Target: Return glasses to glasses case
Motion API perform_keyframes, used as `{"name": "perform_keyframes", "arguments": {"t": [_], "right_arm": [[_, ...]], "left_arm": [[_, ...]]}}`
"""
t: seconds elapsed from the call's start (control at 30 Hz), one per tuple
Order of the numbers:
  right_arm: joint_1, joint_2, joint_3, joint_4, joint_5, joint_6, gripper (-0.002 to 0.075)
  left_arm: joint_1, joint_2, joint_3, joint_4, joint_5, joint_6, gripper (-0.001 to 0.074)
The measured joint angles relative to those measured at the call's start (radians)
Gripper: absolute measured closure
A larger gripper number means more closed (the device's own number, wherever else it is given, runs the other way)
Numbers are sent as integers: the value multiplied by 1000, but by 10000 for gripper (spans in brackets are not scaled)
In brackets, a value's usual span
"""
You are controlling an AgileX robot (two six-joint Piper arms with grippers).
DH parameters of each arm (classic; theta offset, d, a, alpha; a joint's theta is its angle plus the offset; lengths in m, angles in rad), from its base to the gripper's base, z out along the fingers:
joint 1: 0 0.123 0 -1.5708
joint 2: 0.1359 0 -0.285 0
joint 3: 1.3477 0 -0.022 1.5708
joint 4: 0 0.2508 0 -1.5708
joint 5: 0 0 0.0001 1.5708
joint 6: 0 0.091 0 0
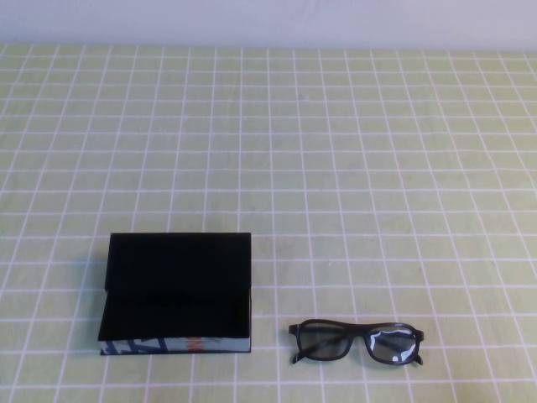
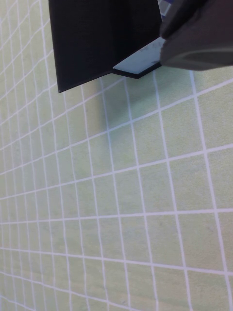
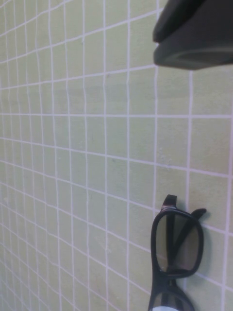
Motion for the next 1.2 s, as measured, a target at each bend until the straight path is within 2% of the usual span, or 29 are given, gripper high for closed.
{"name": "perform_keyframes", "arguments": {"t": [0.63,0.7,0.93,1.03,1.2], "right_arm": [[0,0,0,14,-18,0,737],[0,0,0,79,-53,0,737],[0,0,0,510,-209,0,737],[0,0,0,623,-248,0,737],[0,0,-2,772,-169,0,737]], "left_arm": [[0,0,0,0,0,0,738],[0,0,0,0,0,0,738],[0,0,0,0,0,0,738],[0,0,0,0,0,0,738],[0,0,0,0,0,0,738]]}}
